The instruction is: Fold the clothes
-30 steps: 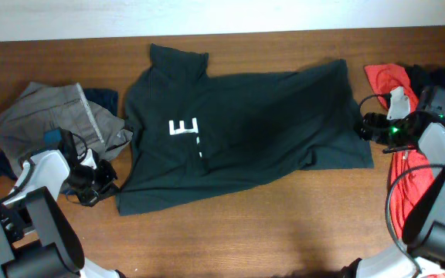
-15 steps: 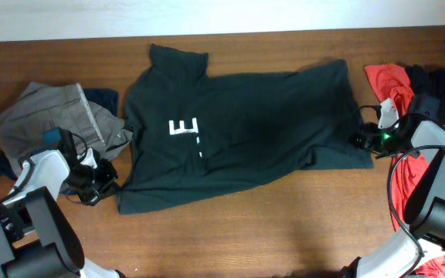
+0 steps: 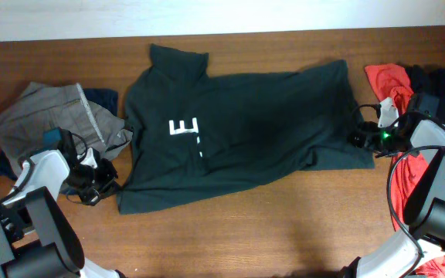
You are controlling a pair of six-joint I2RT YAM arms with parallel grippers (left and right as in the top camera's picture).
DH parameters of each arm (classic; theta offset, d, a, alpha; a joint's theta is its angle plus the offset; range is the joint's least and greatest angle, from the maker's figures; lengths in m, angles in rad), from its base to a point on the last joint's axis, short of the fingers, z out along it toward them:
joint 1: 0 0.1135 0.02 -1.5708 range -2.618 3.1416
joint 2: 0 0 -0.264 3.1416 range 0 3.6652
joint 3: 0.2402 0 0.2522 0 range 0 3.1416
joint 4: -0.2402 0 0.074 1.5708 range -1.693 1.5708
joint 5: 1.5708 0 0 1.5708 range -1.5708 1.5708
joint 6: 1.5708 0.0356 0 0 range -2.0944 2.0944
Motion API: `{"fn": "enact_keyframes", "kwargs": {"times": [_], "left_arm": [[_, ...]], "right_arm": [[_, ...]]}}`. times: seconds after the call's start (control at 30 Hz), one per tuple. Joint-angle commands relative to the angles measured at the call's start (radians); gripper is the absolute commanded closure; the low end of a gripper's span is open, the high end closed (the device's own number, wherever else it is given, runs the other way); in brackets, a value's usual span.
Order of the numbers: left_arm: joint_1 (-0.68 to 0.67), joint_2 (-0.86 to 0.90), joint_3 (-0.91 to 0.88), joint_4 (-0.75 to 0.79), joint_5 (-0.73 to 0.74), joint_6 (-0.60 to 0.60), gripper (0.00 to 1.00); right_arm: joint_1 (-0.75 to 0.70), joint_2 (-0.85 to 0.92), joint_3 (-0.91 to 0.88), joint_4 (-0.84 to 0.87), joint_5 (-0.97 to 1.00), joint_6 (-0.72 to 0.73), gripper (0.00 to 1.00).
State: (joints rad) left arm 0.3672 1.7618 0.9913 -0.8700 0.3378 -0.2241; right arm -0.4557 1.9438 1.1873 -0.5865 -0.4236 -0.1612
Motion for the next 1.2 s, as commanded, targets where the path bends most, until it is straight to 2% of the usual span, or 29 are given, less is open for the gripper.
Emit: {"fn": "enact_keyframes", "kwargs": {"times": [0.0, 0.1, 0.2, 0.3, 0.5, 0.73, 0.77, 0.83, 1.17], "left_arm": [[0.008, 0.016, 0.019, 0.006, 0.019, 0.017, 1.00], [0.008, 0.016, 0.019, 0.006, 0.019, 0.017, 1.00], [0.008, 0.016, 0.019, 0.006, 0.019, 0.017, 1.00], [0.008, 0.016, 0.019, 0.006, 0.019, 0.017, 1.00], [0.008, 0.016, 0.019, 0.006, 0.026, 0.017, 1.00], [0.008, 0.016, 0.019, 0.006, 0.026, 0.017, 1.00], [0.008, 0.016, 0.019, 0.006, 0.026, 0.017, 1.00], [0.008, 0.016, 0.019, 0.006, 0.026, 0.017, 1.00], [0.008, 0.016, 0.019, 0.007, 0.025, 0.018, 1.00]], "right_arm": [[-0.005, 0.011, -0.005, 0.007, 0.069, -0.003, 0.39], [-0.007, 0.011, -0.005, 0.008, 0.082, -0.003, 0.39], [-0.019, 0.011, -0.005, 0.008, 0.147, 0.014, 0.34], [-0.041, 0.011, -0.004, 0.006, 0.111, 0.023, 0.34], [-0.039, 0.011, -0.004, -0.038, 0.087, 0.008, 0.49], [-0.044, -0.001, -0.001, -0.057, 0.087, 0.005, 0.90], [-0.046, -0.006, 0.004, -0.062, 0.087, 0.005, 0.93], [-0.050, -0.019, 0.021, -0.078, 0.086, 0.005, 0.96], [-0.102, -0.053, 0.156, -0.232, 0.124, 0.005, 0.96]]}}
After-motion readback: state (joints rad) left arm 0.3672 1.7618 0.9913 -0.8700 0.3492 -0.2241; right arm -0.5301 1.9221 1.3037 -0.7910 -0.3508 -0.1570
